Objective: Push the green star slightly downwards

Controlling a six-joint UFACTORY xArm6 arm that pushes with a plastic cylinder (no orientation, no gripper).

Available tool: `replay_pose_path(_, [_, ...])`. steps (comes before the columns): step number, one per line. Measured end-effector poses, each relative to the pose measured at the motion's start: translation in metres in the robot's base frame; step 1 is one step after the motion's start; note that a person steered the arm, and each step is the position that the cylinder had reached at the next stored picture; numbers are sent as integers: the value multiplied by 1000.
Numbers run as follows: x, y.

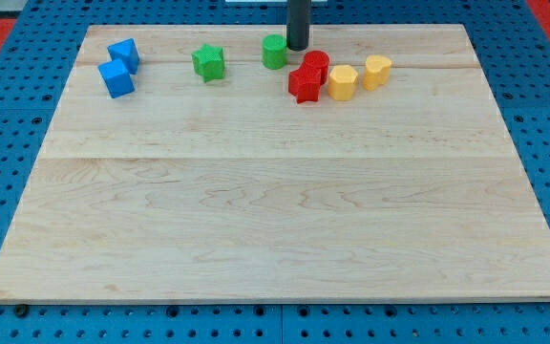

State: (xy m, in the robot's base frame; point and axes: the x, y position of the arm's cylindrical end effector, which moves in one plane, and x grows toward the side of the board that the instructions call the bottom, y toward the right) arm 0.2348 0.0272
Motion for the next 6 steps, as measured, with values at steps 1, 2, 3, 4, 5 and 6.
replay_pose_path(1, [-29,-43])
replay_pose_path(2, [-43,-69])
replay_pose_path(3, [-41,-99])
replay_pose_path(4, [-41,-131])
replay_pose_path(5, [-24,-119])
replay_pose_path(6, [-4,-127])
